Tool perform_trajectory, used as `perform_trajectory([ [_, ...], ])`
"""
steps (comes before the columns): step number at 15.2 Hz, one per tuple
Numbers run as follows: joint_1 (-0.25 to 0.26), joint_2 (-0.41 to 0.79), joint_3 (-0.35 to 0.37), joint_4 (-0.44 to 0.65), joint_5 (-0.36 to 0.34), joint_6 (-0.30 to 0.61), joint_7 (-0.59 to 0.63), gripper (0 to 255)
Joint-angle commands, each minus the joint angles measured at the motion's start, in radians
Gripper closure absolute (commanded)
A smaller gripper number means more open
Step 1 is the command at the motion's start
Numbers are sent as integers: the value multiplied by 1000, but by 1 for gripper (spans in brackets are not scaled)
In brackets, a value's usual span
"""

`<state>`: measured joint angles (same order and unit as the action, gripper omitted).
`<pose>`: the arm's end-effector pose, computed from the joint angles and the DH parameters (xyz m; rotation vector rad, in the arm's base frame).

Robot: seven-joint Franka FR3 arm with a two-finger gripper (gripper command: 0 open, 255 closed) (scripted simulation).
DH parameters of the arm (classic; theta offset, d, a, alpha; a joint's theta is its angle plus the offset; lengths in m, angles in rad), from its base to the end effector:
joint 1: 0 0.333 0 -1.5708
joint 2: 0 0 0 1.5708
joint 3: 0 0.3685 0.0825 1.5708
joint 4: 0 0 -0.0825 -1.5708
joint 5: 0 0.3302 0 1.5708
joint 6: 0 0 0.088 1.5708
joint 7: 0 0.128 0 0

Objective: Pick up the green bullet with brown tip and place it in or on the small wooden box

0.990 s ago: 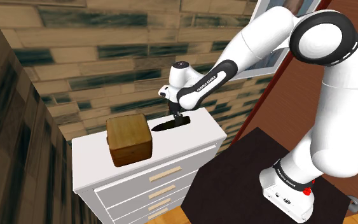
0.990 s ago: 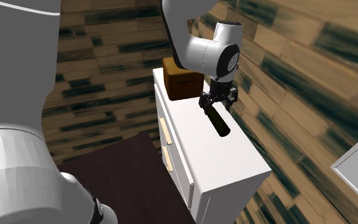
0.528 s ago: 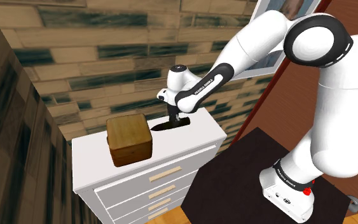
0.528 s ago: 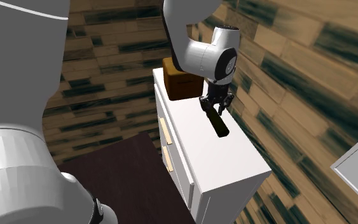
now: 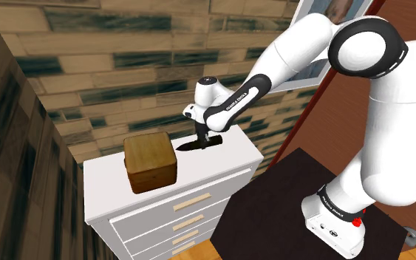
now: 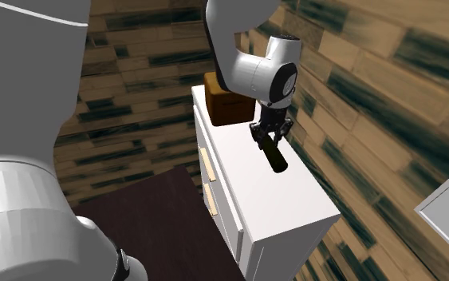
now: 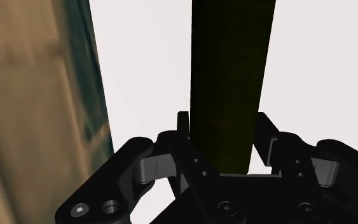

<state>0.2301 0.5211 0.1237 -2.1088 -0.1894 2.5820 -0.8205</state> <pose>0.5360 0.1959 0.2340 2.4594 1.9127 -0.0728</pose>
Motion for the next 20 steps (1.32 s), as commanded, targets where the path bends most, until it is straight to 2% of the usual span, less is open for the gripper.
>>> perform_trajectory([
  [1, -6, -17, 3, -3, 5, -15, -8, 255],
  [20, -32, -223, 40, -7, 66, -215, -56, 255],
])
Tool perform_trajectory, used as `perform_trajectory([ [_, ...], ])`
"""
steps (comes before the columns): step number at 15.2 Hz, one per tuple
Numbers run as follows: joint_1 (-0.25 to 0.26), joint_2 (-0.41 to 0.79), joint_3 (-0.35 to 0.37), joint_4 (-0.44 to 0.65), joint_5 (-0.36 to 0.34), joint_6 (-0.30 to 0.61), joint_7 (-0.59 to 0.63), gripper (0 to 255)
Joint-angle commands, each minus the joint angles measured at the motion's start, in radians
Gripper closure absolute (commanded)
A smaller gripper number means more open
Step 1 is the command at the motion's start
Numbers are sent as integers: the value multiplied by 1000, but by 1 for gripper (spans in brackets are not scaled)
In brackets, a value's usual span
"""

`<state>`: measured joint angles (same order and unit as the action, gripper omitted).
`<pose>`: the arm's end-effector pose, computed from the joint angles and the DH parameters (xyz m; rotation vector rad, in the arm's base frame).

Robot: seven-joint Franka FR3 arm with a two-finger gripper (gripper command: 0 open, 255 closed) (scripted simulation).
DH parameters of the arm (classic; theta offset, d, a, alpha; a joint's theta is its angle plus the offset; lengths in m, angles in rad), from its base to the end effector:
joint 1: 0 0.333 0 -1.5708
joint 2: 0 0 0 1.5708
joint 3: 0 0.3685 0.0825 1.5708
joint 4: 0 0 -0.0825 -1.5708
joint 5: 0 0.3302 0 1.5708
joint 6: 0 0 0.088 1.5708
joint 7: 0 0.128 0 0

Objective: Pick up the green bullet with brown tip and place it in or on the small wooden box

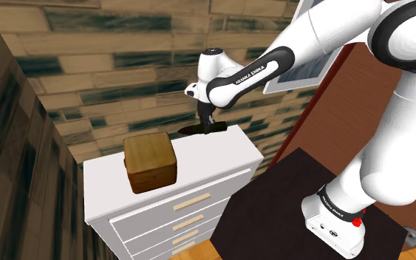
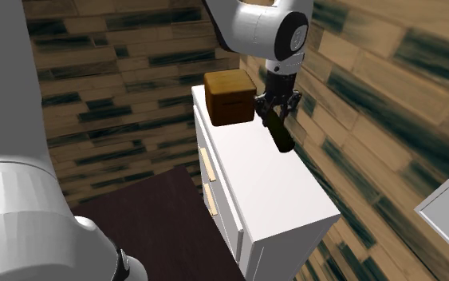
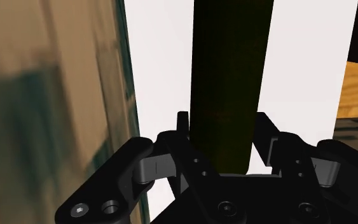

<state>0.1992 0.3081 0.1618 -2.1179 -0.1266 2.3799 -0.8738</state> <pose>0.5184 0.1879 0.3342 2.4596 1.9124 -0.0748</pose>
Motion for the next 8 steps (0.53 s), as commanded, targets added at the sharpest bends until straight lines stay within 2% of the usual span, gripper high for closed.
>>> perform_trajectory([
  [1, -2, -20, 3, 5, 6, -24, -5, 255],
  [8, -6, -82, 10, 25, 26, -105, -20, 255],
])
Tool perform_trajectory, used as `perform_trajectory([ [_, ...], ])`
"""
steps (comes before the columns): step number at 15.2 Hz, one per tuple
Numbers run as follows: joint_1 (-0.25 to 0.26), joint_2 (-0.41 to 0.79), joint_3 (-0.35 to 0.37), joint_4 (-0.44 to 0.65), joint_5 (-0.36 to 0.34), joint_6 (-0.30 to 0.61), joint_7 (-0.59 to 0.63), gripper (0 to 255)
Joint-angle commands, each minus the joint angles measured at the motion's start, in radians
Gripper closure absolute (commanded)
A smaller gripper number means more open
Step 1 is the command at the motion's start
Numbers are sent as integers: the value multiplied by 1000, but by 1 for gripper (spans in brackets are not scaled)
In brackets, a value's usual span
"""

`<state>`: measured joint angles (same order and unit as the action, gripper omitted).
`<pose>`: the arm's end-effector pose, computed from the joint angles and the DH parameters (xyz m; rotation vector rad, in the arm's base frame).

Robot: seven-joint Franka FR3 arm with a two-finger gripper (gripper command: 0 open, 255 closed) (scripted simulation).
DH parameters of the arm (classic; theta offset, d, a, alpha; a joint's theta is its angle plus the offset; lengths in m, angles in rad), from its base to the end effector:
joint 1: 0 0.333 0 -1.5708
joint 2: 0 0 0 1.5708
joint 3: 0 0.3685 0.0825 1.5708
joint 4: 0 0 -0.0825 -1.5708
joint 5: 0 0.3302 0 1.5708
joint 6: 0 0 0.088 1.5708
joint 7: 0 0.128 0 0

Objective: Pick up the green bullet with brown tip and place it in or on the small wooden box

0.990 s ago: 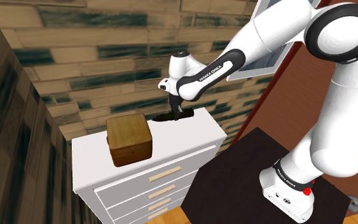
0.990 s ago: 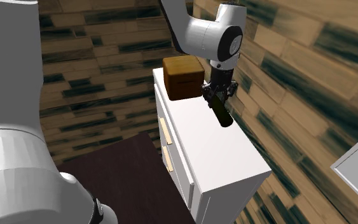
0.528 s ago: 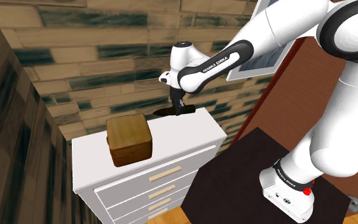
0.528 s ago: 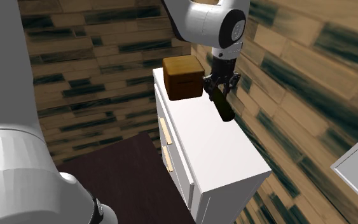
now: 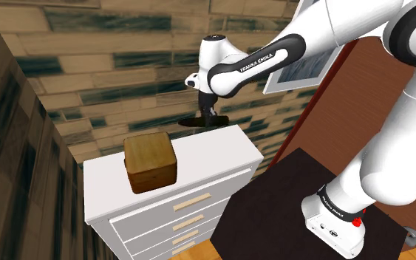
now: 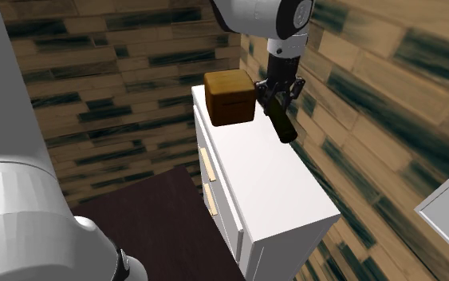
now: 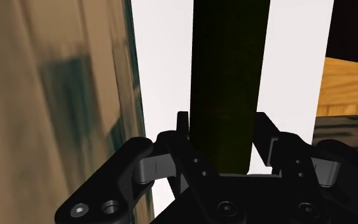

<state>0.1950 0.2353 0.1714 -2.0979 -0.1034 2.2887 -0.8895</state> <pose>0.5109 0.1873 0.3737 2.4597 1.9123 -0.0747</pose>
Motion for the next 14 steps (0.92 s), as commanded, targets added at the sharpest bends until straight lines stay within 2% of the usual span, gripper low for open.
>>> perform_trajectory([
  [1, -2, -18, 1, 9, 6, -26, -7, 255],
  [14, -6, -104, 7, 72, 32, -173, -28, 255],
])
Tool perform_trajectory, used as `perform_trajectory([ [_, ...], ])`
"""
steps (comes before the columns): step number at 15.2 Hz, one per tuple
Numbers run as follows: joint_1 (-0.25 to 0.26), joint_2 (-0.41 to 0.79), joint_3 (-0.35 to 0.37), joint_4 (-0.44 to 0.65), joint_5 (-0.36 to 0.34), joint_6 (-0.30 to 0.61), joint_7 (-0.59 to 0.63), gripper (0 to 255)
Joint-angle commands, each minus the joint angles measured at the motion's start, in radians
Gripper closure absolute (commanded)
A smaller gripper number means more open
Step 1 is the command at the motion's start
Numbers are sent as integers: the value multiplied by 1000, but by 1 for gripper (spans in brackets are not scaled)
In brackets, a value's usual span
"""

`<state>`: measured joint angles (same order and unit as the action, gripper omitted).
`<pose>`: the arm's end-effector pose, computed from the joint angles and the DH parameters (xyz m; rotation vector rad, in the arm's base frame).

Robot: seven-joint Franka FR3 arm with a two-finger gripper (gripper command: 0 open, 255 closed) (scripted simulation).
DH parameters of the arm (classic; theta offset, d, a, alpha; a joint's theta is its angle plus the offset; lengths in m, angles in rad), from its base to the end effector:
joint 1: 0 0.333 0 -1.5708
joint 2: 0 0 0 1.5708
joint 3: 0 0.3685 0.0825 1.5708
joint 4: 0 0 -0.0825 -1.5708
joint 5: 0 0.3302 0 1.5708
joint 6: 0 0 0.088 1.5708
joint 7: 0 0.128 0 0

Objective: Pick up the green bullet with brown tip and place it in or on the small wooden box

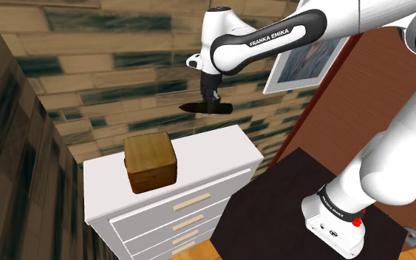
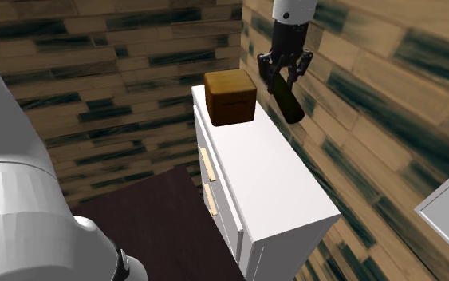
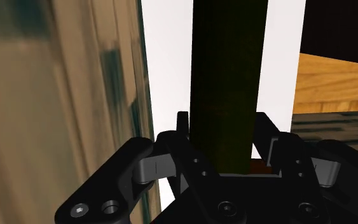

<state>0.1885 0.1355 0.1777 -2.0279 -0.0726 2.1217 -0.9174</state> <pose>0.5014 0.1837 0.4406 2.4597 1.9123 -0.0744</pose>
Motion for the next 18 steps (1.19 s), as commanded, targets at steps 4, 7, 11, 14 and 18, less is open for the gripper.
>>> perform_trajectory([
  [4, 54, 49, 36, 78, -12, -34, 93, 255],
  [7, 96, 98, 59, 147, -25, -60, 161, 255],
  [11, 157, 175, 84, 259, -47, -102, 247, 255],
  [14, 206, 242, 98, 359, -65, -140, 308, 255],
  [18, 292, 370, 113, 557, -97, -218, 396, 255],
])
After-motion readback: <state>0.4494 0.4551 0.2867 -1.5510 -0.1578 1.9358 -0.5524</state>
